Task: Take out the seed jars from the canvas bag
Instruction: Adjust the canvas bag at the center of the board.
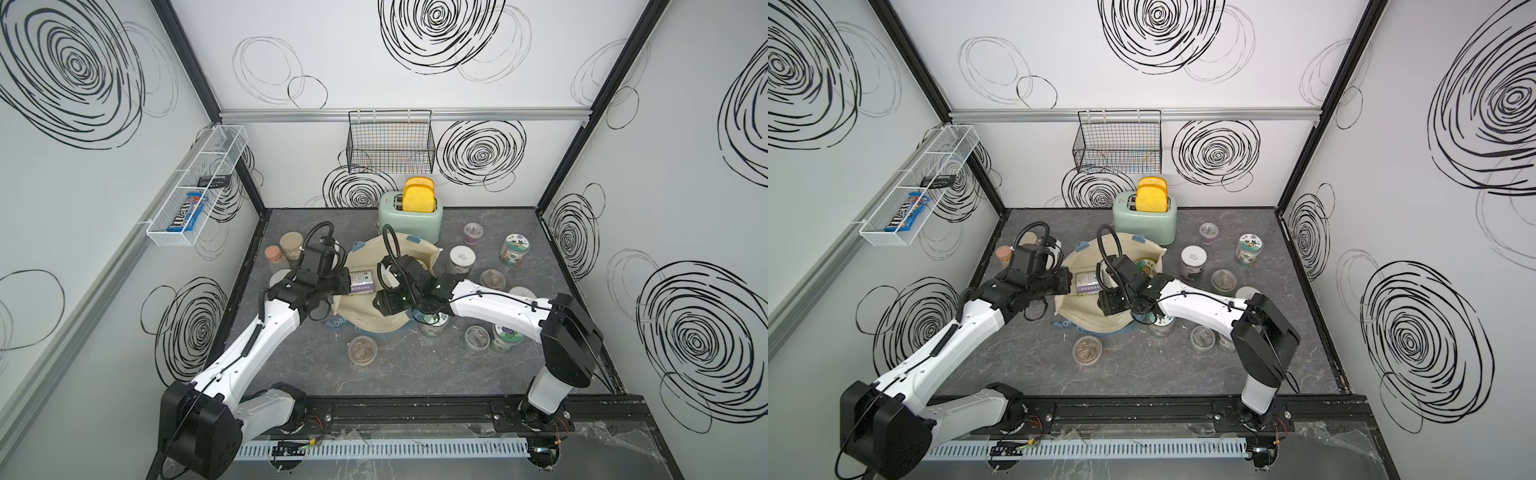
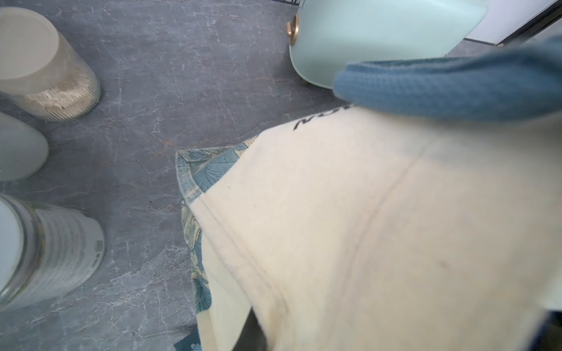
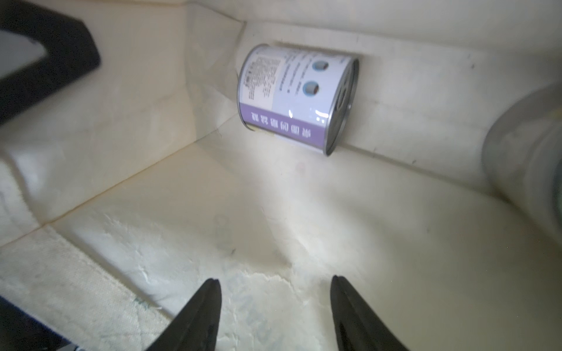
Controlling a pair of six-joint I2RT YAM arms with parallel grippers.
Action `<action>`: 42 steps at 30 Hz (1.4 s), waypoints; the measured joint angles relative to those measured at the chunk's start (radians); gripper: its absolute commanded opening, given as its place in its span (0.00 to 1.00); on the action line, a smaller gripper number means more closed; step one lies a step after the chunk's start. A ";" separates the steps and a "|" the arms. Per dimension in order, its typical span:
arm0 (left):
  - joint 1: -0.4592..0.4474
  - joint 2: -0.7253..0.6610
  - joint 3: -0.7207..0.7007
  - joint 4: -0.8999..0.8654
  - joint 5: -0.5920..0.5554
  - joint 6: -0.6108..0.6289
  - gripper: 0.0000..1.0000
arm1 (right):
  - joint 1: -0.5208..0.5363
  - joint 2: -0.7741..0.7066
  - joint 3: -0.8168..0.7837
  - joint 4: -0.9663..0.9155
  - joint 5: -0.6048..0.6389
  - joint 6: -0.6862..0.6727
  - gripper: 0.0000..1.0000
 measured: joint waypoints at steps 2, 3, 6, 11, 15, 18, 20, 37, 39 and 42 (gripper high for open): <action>-0.009 -0.016 -0.016 0.001 -0.003 0.001 0.11 | -0.006 0.000 0.000 0.039 0.003 -0.056 0.79; -0.009 -0.024 -0.022 0.001 -0.003 0.002 0.11 | -0.010 0.000 0.000 0.061 0.006 -0.095 0.80; -0.008 -0.030 -0.025 0.001 -0.002 0.006 0.11 | -0.015 0.000 0.000 0.127 0.027 -0.235 0.83; 0.011 -0.030 -0.025 0.010 0.028 0.009 0.11 | -0.015 0.017 0.005 0.232 0.082 -0.467 0.87; 0.035 -0.021 -0.024 0.017 0.082 0.009 0.11 | -0.015 0.090 0.046 0.272 0.094 -0.617 0.85; 0.066 -0.001 -0.016 0.020 0.137 0.009 0.11 | -0.014 0.144 0.061 0.286 0.087 -0.730 0.85; 0.091 0.013 -0.006 0.022 0.175 0.008 0.11 | -0.010 0.176 0.066 0.287 0.081 -0.806 0.85; 0.187 0.062 0.012 0.011 0.227 0.001 0.10 | 0.000 0.387 0.289 0.239 0.100 -1.109 0.97; 0.218 0.075 0.012 0.016 0.273 -0.009 0.09 | -0.003 0.400 0.298 0.244 0.101 -1.112 0.97; 0.251 0.107 0.018 0.022 0.354 -0.030 0.09 | -0.011 0.403 0.291 0.249 0.097 -1.105 0.97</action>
